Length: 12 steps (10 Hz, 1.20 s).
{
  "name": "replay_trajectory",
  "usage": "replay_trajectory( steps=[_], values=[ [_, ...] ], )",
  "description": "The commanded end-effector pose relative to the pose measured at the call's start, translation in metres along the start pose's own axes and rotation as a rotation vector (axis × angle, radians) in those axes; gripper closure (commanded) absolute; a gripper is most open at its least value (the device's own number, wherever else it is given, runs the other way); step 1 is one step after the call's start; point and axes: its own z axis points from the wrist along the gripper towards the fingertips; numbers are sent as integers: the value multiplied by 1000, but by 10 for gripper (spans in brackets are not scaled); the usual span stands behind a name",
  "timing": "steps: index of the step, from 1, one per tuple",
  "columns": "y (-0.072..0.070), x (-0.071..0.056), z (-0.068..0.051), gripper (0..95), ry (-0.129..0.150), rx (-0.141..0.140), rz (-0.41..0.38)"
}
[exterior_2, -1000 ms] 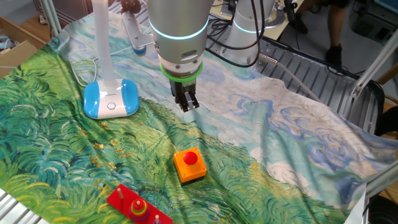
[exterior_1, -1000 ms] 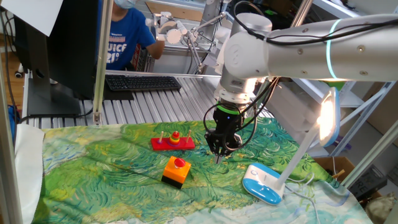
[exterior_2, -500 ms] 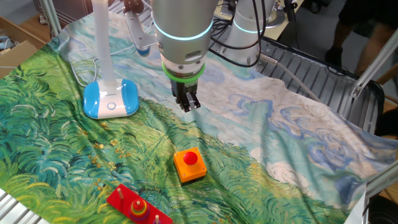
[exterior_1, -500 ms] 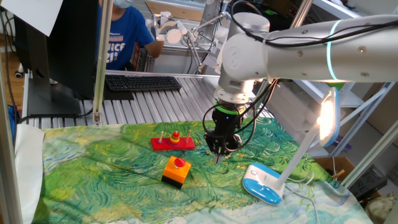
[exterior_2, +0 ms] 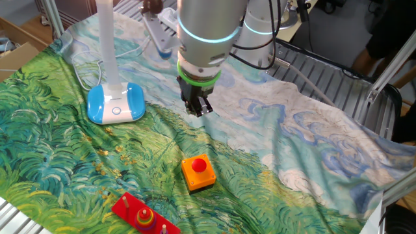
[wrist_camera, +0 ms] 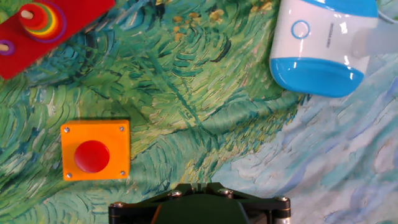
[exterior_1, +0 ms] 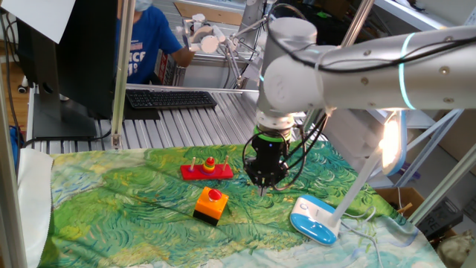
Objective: Turn off the desk lamp by pressing the button
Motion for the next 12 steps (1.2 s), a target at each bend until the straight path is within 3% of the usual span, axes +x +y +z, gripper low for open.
replay_trajectory(
  steps=[1, 4, 6, 8, 12],
  values=[
    [-10, -15, 10, 950, -24, 37, -39],
    [-32, -32, 27, 950, -52, 95, -93],
    [-43, -39, 35, 950, -71, 101, -131],
    [-45, -41, 37, 950, -112, 143, -154],
    [-44, -43, 39, 950, -135, 129, -202]
  ],
)
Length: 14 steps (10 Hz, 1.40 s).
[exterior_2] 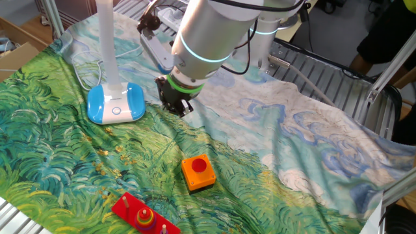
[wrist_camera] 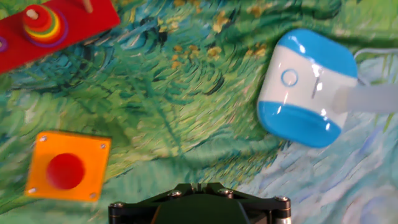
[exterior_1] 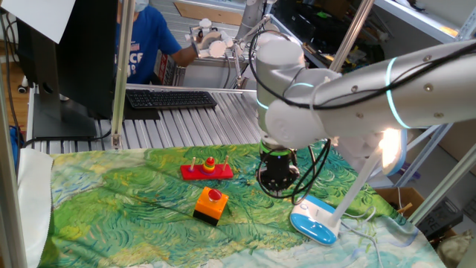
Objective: Turn off the desk lamp by pressing the button
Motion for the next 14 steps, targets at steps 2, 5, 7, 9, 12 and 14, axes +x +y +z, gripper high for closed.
replay_trajectory(
  steps=[2, 5, 7, 9, 12, 14],
  values=[
    [0, -1, 2, 950, -17, -4, -27],
    [8, 13, 9, 950, -11, -51, -38],
    [12, 26, 10, 950, -9, -92, -59],
    [15, 30, 8, 950, -1, -110, -46],
    [15, 30, 8, 950, -5, -130, -27],
    [15, 30, 8, 950, 2, -144, -35]
  ],
)
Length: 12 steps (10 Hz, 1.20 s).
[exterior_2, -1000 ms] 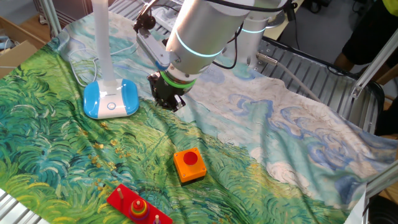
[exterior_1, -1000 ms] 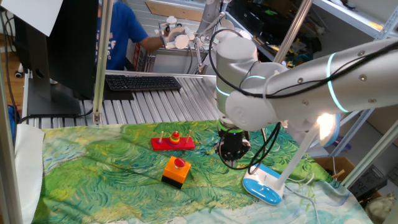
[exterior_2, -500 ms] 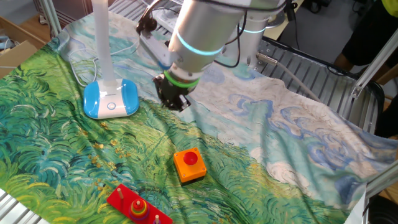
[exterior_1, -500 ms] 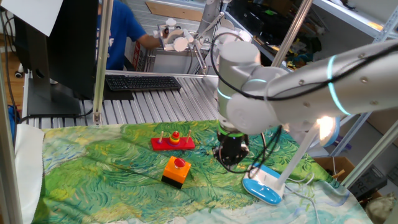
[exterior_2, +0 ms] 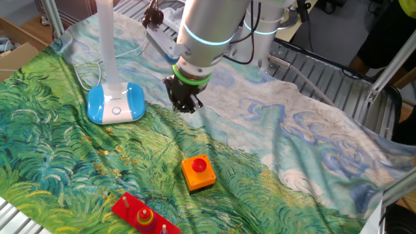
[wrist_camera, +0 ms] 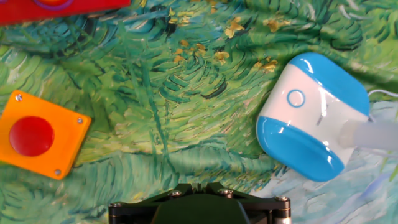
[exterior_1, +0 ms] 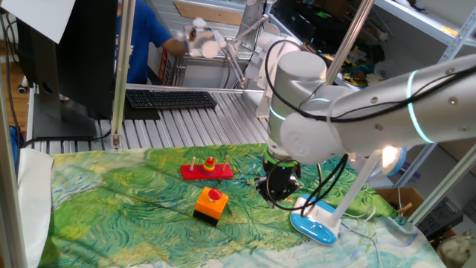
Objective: Turn off the desk lamp by pressing the button
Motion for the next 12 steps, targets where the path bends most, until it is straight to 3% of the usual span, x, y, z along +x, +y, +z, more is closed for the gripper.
replay_trajectory(
  steps=[1, 3, 4, 8, 9, 11, 12],
  values=[
    [-2, 3, -2, 950, 36, -29, 8],
    [-2, 3, -2, 950, 70, -15, 15],
    [-2, 3, -2, 950, 78, -66, 6],
    [-2, 3, -2, 950, 70, -70, 5],
    [-2, 3, -2, 950, 60, -55, 3],
    [-1, 0, -2, 950, 33, 55, -27],
    [-2, -4, -1, 950, 23, 96, -31]
  ],
)
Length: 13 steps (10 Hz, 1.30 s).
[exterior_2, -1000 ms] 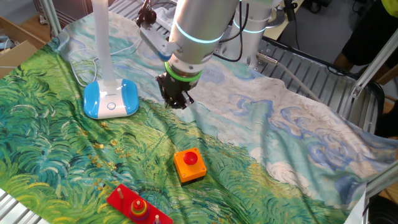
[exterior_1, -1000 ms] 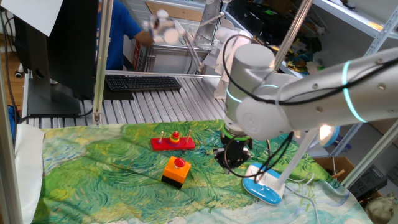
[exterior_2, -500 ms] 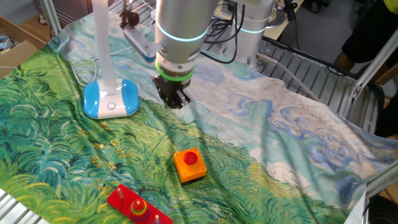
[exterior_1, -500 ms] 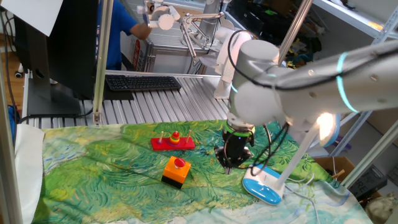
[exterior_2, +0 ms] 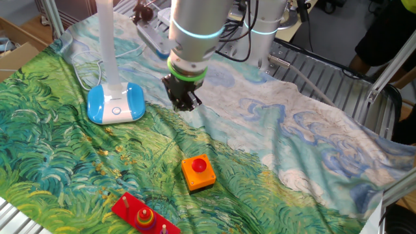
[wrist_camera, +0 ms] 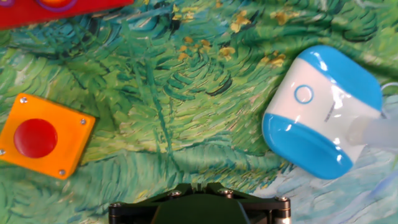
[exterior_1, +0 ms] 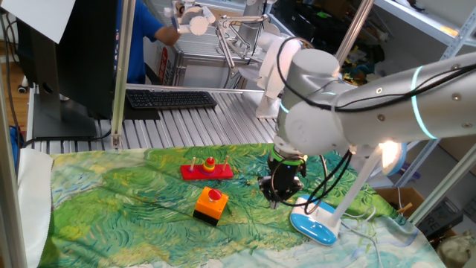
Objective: Turn off the desk lamp by pressing the button
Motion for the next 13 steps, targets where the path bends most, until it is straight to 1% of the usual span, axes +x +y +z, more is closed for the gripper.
replay_trajectory(
  steps=[1, 2, 3, 4, 6, 7, 8, 9, 10, 11, 13],
  values=[
    [-3, -10, 2, 950, -20, 112, -14],
    [-7, -17, 6, 950, -18, 127, -16],
    [-13, -25, 9, 950, -17, 132, -14],
    [-17, -29, 10, 950, -13, 136, -14],
    [-36, -46, 22, 950, -6, 139, -17],
    [-42, -51, 28, 950, -5, 142, -18],
    [-49, -56, 37, 950, -6, 143, -23],
    [-54, -58, 42, 950, -8, 145, -27],
    [-63, -62, 52, 950, -16, 149, -38],
    [-70, -66, 59, 950, -24, 161, -45],
    [-84, -72, 68, 950, -35, 162, -61]
  ],
)
